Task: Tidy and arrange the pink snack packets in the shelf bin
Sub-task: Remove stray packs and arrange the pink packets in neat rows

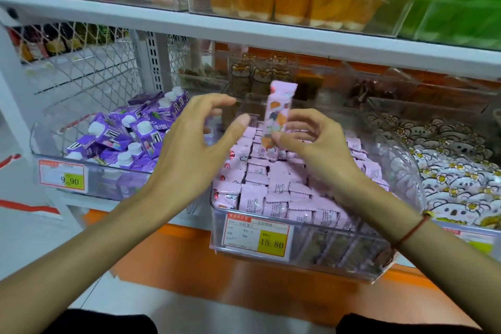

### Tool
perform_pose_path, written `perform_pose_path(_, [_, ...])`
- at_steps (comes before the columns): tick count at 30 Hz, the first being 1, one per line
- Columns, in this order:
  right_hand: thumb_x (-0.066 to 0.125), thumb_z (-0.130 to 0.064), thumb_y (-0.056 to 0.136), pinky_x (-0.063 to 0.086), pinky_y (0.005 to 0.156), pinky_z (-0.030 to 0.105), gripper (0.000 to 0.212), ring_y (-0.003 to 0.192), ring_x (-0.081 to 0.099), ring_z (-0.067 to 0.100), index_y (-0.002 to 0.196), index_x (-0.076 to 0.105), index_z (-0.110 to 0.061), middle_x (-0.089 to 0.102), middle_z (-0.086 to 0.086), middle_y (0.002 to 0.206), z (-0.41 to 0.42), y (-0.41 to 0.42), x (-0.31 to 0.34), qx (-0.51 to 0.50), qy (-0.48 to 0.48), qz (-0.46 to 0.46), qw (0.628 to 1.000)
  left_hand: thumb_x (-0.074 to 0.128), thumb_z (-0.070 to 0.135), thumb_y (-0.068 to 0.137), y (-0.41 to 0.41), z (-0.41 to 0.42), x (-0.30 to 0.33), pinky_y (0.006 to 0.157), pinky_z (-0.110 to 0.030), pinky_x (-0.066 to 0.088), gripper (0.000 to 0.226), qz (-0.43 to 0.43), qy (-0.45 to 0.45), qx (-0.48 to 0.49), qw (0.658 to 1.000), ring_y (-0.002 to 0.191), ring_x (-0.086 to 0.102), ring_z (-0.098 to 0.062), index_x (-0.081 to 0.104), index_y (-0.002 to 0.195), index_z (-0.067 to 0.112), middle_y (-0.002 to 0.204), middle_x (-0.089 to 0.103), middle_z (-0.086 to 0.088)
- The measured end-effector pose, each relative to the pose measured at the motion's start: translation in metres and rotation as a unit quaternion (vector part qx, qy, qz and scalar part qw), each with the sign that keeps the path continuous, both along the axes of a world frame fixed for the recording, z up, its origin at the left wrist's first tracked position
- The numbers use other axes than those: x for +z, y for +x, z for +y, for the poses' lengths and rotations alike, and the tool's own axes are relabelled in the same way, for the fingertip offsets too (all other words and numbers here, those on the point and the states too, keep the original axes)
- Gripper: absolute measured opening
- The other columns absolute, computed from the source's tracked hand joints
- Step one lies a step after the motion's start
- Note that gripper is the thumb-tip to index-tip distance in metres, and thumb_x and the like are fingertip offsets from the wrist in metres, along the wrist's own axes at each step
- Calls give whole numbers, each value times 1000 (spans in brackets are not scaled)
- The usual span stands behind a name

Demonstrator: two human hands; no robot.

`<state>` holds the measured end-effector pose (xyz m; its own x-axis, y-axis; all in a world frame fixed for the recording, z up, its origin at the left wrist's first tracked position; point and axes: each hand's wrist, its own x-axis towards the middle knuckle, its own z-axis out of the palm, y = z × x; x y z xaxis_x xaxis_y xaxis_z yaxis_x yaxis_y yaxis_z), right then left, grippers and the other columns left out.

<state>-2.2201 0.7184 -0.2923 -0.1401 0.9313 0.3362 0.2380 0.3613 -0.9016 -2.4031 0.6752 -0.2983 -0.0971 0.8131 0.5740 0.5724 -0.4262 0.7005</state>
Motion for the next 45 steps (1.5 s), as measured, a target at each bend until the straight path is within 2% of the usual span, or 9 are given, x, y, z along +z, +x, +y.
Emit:
perform_pose_path(4, [72,-14,82,54,63,15,31,79,70,7,110,59,-11,71,3,102,10,10,-3,-8,-115,74,991,61,34,88,-7,5,-8,90,-38,48,41,73,-55,34,995,109,54,-9,53,126,22,124,51,6])
perform_pose_path(9, [71,-15,83,51,74,23,49,86,68,8,124,44,-20,71,-4,95,13,11,-1,-19,-99,87,991,57,39,89,-8,8,-13,85,-28,44,37,43,-143,27,988,96,57,-2,55,124,28,107,58,21])
perform_pose_path(15, [64,-9,88,46,100,39,53,111,59,23,127,29,-18,59,11,122,48,-1,6,-106,-51,93,989,56,58,81,-10,9,-19,91,-41,49,34,-8,-173,20,985,98,64,-9,58,110,41,108,65,22])
perform_pose_path(21, [58,-18,93,51,83,38,59,90,62,26,136,19,-16,62,7,102,95,-38,2,-103,43,-138,984,47,63,72,-10,8,-19,88,-40,49,28,-6,-179,28,983,95,64,-4,54,96,54,103,66,25])
perform_pose_path(26, [59,-16,88,50,71,40,32,88,61,34,116,43,-13,59,12,97,112,-45,-15,-12,87,-382,920,47,63,71,-10,7,-18,88,-40,49,30,-4,-185,25,982,96,63,-3,54,98,53,102,67,24])
perform_pose_path(30, [49,-29,92,39,91,39,31,117,43,34,120,59,-18,49,16,126,126,-36,-22,-6,118,-517,848,47,62,72,-11,7,-18,88,-40,49,36,-6,-184,23,983,96,64,-7,56,104,48,102,69,18])
perform_pose_path(35, [31,-38,99,31,105,41,44,130,33,36,142,39,-31,39,16,144,134,-34,-19,50,40,-594,802,53,60,80,-9,5,-16,90,-39,48,31,-4,-184,21,983,98,61,0,56,106,45,103,64,28])
perform_pose_path(39, [36,-30,101,52,69,25,34,82,63,19,125,57,-20,66,7,95,134,-34,-6,56,-17,-468,882,51,59,77,-8,6,-17,90,-39,48,36,-6,-174,20,984,95,61,3,56,108,42,102,61,32])
perform_pose_path(45, [50,-24,96,51,91,40,23,105,60,27,114,65,-25,63,4,123,144,-45,-5,-58,30,-431,900,57,51,85,-9,7,-18,89,-40,48,27,0,-163,29,986,94,62,1,57,109,41,103,63,28])
